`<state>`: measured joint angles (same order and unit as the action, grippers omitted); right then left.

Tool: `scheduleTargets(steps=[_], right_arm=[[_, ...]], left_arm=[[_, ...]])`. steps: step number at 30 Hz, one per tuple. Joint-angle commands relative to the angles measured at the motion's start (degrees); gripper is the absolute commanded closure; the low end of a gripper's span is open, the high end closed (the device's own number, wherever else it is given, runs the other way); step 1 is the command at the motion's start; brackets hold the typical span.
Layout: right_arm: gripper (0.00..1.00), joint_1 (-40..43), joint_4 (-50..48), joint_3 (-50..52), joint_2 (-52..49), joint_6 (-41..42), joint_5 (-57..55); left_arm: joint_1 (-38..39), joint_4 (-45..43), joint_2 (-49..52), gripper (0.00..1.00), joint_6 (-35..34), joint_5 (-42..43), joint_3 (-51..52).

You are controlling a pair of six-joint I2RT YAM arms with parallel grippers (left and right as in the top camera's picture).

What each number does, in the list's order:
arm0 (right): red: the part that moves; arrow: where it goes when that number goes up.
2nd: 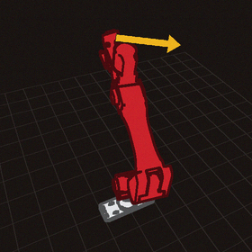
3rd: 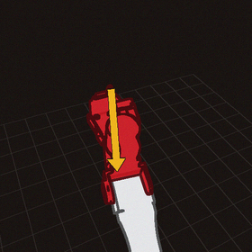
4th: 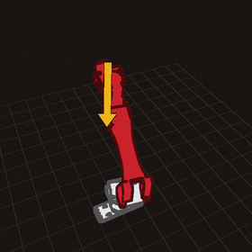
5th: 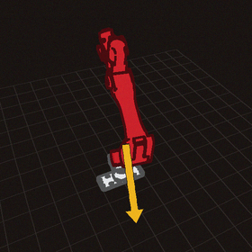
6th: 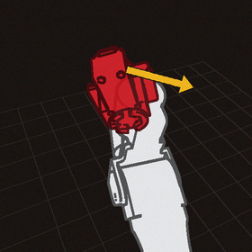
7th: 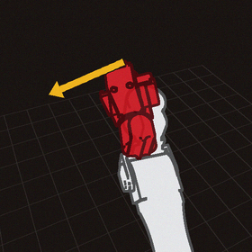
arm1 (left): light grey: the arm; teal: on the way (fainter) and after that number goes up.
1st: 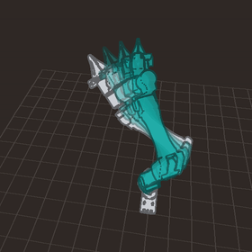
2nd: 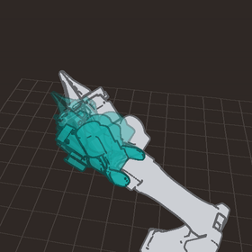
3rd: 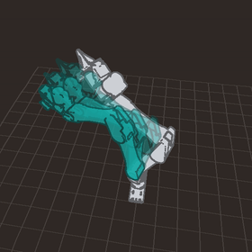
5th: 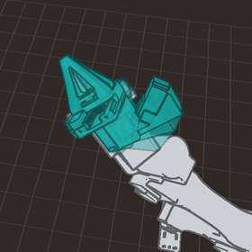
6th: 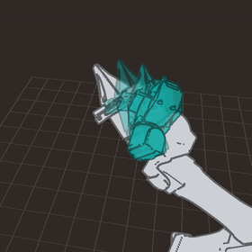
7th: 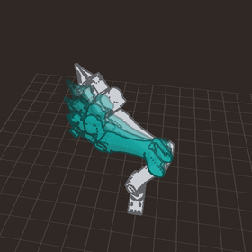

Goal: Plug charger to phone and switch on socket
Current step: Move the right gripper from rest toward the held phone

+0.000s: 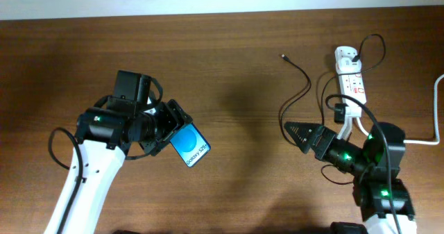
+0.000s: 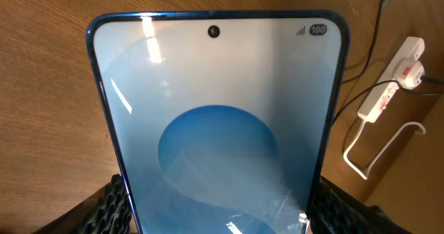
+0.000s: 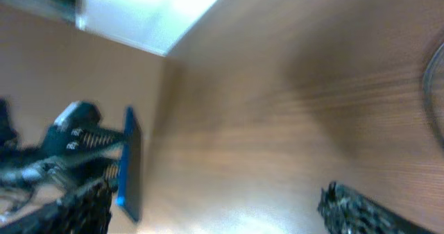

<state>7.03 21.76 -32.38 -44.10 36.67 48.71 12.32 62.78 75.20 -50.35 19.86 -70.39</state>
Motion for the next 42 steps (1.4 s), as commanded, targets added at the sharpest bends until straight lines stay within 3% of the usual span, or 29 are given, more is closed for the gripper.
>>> scheduleTargets(steps=[1, 5, 17, 22, 30, 35, 42], right_arm=[[0.02, -0.33, 11.96, -8.39, 0.17, -11.34, -15.85], [0.02, -0.33, 24.65, -15.13, 0.17, -14.45, -20.83], [0.02, -0.33, 48.0, -15.8, 0.17, -15.3, -18.97], [0.02, -0.33, 48.33, -15.8, 0.17, -15.5, -18.95], [0.02, -0.33, 48.26, -15.8, 0.17, -25.38, -16.55], [0.02, -0.33, 46.6, -15.78, 0.17, -33.27, -8.68], [0.01, -0.33, 44.7, -15.45, 0.17, -34.23, -2.43]], left_arm=[[-0.35, -0.13, -1.25, 0.67, 0.74, 0.48, -0.7], [-0.35, -0.13, -1.25, 0.67, 0.72, 0.48, -0.7], [-0.35, -0.11, -1.25, 0.67, 0.74, 3.21, -0.7], [-0.35, 0.72, -1.25, 0.67, 0.74, 3.34, -0.7], [-0.35, 2.47, -1.25, 0.68, 0.7, 3.3, -0.7], [-0.35, 2.47, -1.25, 0.68, 0.7, 3.3, -0.7], [-0.35, 2.4, -1.25, 0.68, 0.7, 3.28, -0.7]])
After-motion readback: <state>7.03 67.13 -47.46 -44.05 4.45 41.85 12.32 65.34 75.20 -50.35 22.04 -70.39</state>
